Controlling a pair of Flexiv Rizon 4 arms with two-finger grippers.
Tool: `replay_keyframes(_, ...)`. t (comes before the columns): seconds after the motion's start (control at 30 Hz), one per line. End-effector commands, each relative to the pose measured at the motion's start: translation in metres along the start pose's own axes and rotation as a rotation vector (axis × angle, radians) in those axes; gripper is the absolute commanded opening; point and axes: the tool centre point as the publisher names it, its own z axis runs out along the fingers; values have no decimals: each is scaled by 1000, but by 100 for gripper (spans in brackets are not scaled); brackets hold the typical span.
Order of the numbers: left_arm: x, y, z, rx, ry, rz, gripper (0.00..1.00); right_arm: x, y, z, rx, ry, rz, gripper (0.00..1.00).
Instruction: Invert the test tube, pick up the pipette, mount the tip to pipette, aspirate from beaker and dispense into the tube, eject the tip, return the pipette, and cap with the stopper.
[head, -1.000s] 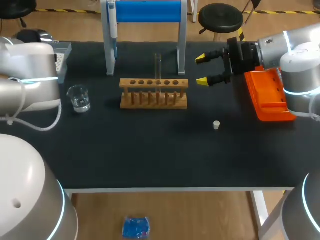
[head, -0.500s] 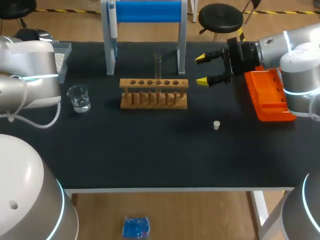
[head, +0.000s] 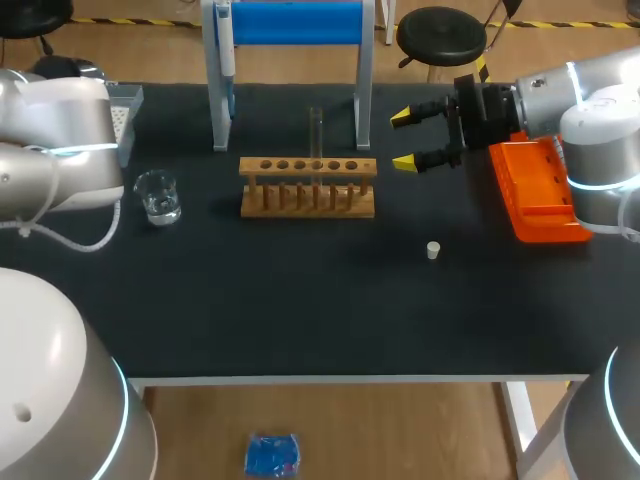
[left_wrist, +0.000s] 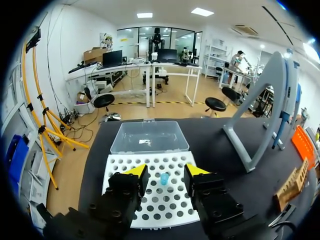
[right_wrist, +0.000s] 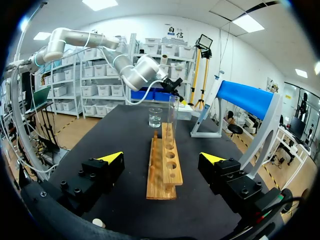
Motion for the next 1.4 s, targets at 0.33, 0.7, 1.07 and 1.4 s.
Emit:
replay_keyframes(0.33, -3, 0, 7, -10, -6, -5, 42, -1, 0, -1, 0, 3, 0, 100)
replay_keyframes(0.7, -4, 3, 9, -17, -10, -13, 39, -1, 0, -1, 0, 3, 0, 100)
replay_keyframes(1.07, -4, 6, 10, -27, -15, -17, 37, -1, 0, -1, 0, 3, 0, 100)
replay_keyframes(1.4, -3, 7, 9, -31, -20, -18, 35, -1, 0, -1, 0, 3, 0, 100)
